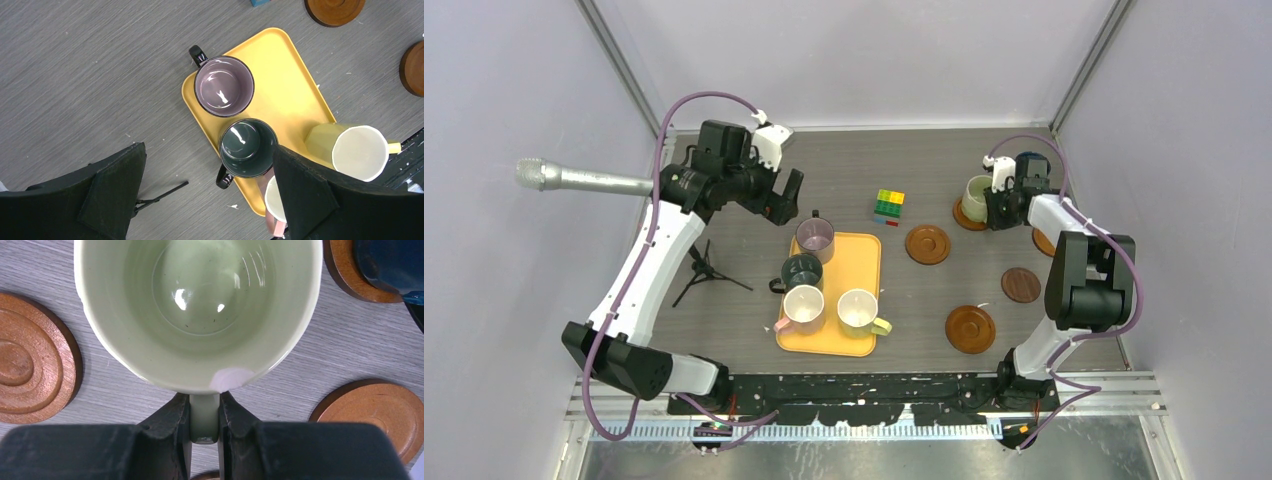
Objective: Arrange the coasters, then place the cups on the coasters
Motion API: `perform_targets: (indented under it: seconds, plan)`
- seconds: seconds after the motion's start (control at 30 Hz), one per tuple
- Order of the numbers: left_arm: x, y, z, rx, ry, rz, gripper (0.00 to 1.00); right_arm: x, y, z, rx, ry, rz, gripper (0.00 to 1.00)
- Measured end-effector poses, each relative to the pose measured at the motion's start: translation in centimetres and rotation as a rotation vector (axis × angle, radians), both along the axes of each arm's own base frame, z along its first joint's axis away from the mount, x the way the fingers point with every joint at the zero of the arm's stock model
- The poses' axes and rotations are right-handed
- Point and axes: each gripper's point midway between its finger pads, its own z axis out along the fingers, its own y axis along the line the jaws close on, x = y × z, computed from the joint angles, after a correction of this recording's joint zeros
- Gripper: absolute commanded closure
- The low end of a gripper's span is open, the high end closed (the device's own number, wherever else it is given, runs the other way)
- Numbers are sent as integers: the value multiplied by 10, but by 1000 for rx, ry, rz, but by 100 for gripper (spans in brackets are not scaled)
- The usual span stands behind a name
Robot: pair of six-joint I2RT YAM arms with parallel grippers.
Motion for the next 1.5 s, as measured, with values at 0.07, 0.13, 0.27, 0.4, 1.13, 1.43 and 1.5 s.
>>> perform_targets:
  seconds: [0.07,0.13,0.27,0.4,1.13,1.43,1.5]
  plan:
    - [0,0,0,0,0,0,0,0,0,0,1,0,0,69]
    - [0,0,0,0,0,1,0,0,0,-1,2,-2,1,61]
    - [0,0,0,1,0,1,0,0,1,-3,6,-9,-3,44]
    - [0,0,-1,2,3,1,0,-8,2,-7,8,5,-6,34]
    - [11,-16,-70,-51,321,76,5,-37,11,106,30,-73,48,23]
    - [59,-39,-130,-85,458,195,6,-42,20,121,46,-73,52,23]
    - [67,-44,-139,-89,464,200,6,-46,22,124,49,-73,49,23]
